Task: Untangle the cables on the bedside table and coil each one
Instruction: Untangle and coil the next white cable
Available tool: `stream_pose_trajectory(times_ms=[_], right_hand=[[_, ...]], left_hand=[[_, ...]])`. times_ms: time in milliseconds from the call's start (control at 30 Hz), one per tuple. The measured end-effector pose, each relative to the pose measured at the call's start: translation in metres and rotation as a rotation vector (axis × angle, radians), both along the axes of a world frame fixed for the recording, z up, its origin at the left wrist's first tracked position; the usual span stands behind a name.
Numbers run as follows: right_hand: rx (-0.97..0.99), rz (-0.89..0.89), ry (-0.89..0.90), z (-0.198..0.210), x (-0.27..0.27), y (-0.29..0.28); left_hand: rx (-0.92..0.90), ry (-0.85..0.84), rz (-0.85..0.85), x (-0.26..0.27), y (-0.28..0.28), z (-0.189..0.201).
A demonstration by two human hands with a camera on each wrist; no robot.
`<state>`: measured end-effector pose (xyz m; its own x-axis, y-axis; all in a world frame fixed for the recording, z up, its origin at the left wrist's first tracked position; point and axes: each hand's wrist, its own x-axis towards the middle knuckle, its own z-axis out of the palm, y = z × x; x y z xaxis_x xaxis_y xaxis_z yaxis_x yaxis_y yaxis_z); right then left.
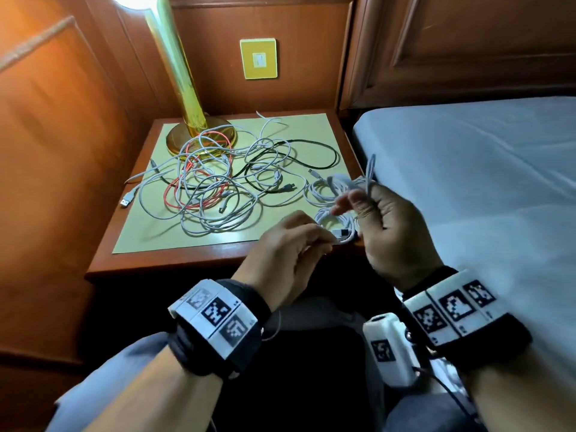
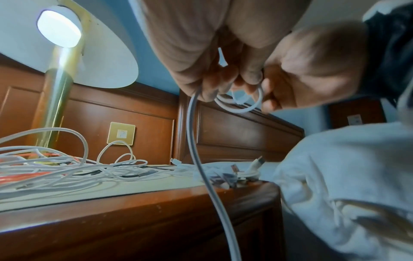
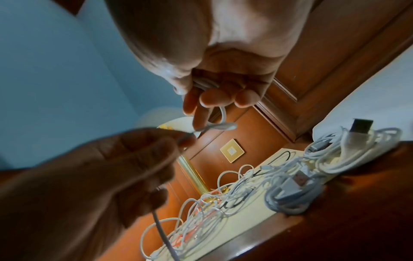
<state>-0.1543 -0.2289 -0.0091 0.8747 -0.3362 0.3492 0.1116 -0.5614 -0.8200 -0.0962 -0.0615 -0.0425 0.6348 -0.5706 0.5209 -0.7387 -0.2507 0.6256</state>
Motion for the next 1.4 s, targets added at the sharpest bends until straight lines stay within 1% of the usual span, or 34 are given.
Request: stream_pose_trajectory(times_ms=[33, 100, 167, 267, 300, 400, 467, 533, 633, 767, 867, 1000, 1067, 1133, 1233, 1300, 1400], right_hand=[[-0.028, 0.007, 0.032, -0.001, 0.000, 0.000], [-0.003, 0.054, 0.140, -0.001, -0.001, 0.000], [0.090, 0.149, 0.239, 0.000, -0.001, 0.002], [0.210, 0.236, 0.308, -0.001, -0.001, 0.009], [0.266, 0.259, 0.331, -0.001, 0.000, 0.012], [0.566, 0.313, 0.433, 0.004, -0.002, 0.017], [0.676, 0.319, 0.471, 0.010, -0.003, 0.017], [0.763, 0.340, 0.503, 0.013, -0.004, 0.015], [0.867, 0.385, 0.520, 0.019, -0.006, 0.015], [0.952, 0.361, 0.500, 0.019, -0.005, 0.013], [0.936, 0.354, 0.512, 0.015, -0.003, 0.013], [0.812, 0.320, 0.491, 0.005, -0.001, 0.015], [0.783, 0.310, 0.468, 0.003, 0.000, 0.015], [0.817, 0.299, 0.447, 0.005, 0.000, 0.014], [0.918, 0.268, 0.420, 0.012, -0.001, 0.012], [0.950, 0.250, 0.404, 0.016, -0.001, 0.011], [0.986, 0.265, 0.375, 0.018, -0.002, 0.012]], left_hand=[[-0.016, -0.016, -0.015, 0.002, 0.003, 0.004], [-0.084, -0.027, 0.013, 0.007, 0.008, 0.010], [-0.147, 0.000, 0.062, 0.011, 0.010, 0.014], [-0.183, 0.035, 0.101, 0.013, 0.011, 0.014], [-0.194, 0.057, 0.108, 0.015, 0.012, 0.013], [-0.208, 0.166, 0.132, 0.016, 0.014, 0.011], [-0.166, 0.231, 0.139, 0.017, 0.014, 0.007], [-0.101, 0.311, 0.116, 0.018, 0.015, 0.004], [-0.061, 0.428, 0.029, 0.018, 0.014, 0.002], [-0.113, 0.535, -0.081, 0.017, 0.014, 0.010], [-0.137, 0.507, -0.052, 0.016, 0.015, 0.012], [-0.132, 0.515, -0.032, 0.015, 0.013, 0.011], [-0.145, 0.528, -0.040, 0.014, 0.013, 0.012], [-0.172, 0.548, -0.041, 0.013, 0.013, 0.014], [-0.281, 0.599, -0.014, 0.016, 0.014, 0.015], [-0.302, 0.519, 0.020, 0.022, 0.017, 0.013], [-0.203, 0.306, 0.070, 0.026, 0.020, 0.006]])
